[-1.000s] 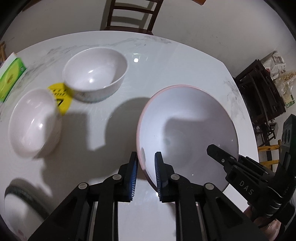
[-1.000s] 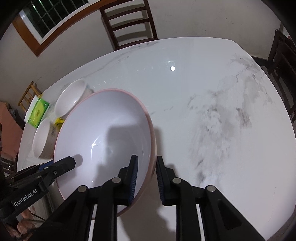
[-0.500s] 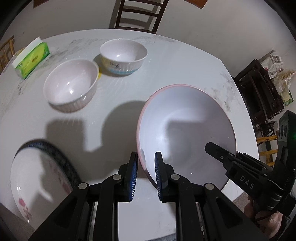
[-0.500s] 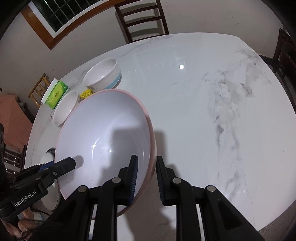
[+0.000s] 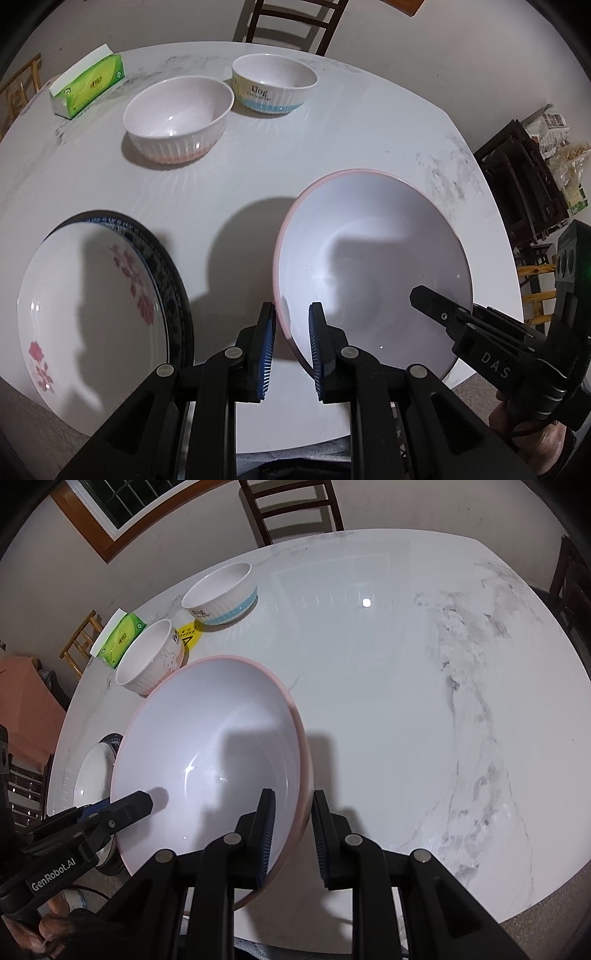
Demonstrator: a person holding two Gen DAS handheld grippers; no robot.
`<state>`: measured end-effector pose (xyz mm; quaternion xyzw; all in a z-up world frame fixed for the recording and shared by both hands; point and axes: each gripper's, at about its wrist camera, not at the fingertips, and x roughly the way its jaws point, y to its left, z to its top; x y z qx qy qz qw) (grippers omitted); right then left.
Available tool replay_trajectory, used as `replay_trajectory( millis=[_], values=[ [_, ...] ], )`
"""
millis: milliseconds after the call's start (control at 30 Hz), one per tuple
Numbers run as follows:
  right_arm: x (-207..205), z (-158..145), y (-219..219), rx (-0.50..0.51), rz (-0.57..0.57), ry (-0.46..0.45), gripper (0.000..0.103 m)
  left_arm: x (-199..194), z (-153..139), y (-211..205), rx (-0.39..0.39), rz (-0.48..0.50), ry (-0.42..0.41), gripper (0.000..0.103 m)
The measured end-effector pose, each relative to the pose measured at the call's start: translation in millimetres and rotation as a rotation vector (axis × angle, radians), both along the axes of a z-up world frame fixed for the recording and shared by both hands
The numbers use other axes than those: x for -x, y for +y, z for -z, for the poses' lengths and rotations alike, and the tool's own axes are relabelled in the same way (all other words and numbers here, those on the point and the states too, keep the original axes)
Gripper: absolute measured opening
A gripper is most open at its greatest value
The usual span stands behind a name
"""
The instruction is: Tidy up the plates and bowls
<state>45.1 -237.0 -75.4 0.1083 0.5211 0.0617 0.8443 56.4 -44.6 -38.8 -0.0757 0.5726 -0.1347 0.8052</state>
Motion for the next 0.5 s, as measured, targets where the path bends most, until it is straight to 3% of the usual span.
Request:
replay_trajectory(
  millis=[500],
  values=[
    [0.7, 7.7, 4.0, -0.004, -0.012, 0.019, 0.023, 8.3, 9.7, 3.9, -0.012, -0.002, 0.008, 0.014]
  ],
)
